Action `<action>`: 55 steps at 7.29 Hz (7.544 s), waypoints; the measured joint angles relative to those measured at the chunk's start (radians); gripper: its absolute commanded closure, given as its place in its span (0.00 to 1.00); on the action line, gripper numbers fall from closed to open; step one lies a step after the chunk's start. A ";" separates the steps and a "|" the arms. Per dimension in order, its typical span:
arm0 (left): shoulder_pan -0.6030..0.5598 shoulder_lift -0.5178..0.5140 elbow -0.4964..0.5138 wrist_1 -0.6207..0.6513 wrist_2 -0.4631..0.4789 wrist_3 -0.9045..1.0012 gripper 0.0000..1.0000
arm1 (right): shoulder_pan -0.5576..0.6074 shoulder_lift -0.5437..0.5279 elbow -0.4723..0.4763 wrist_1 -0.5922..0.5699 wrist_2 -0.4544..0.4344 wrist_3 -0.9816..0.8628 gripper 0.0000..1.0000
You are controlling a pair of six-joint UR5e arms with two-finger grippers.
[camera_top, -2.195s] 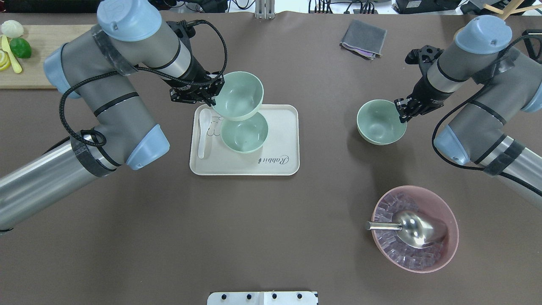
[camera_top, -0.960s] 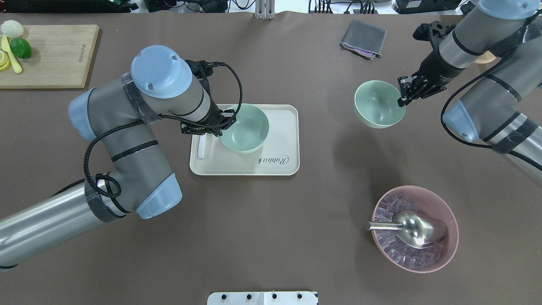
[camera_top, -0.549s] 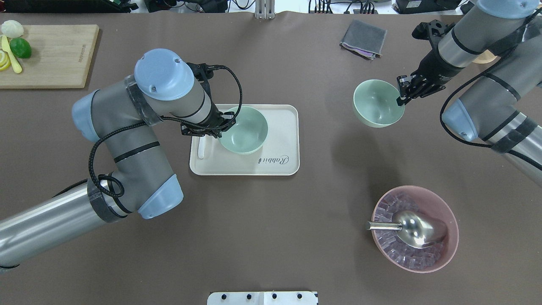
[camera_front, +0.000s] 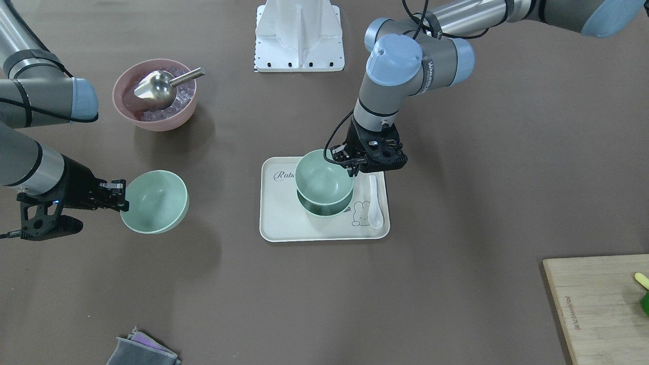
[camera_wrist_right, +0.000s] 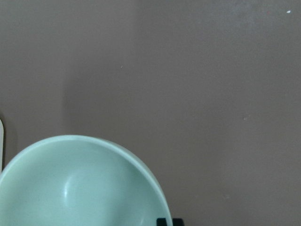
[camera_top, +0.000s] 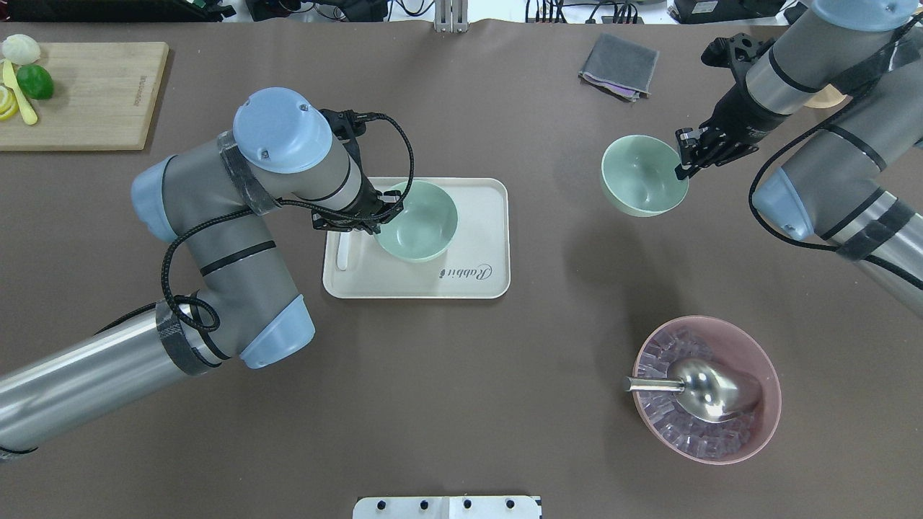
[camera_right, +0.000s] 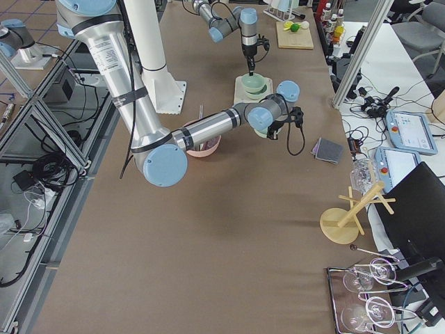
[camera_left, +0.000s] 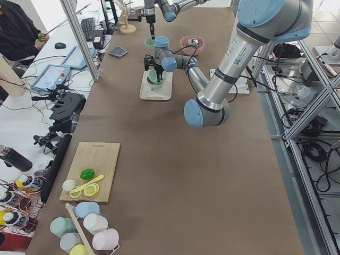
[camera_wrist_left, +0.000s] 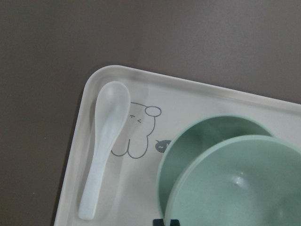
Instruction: Stack green bowls together
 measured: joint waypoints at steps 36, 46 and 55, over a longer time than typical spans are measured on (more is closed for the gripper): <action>-0.399 0.269 -0.088 -0.057 -0.293 0.450 0.02 | -0.251 0.323 -0.005 -0.107 -0.196 0.406 1.00; -0.395 0.269 -0.053 -0.064 -0.292 0.454 0.02 | -0.338 0.442 -0.113 -0.115 -0.253 0.421 1.00; -0.394 0.269 -0.040 -0.070 -0.291 0.454 0.02 | -0.377 0.446 -0.146 -0.072 -0.302 0.422 1.00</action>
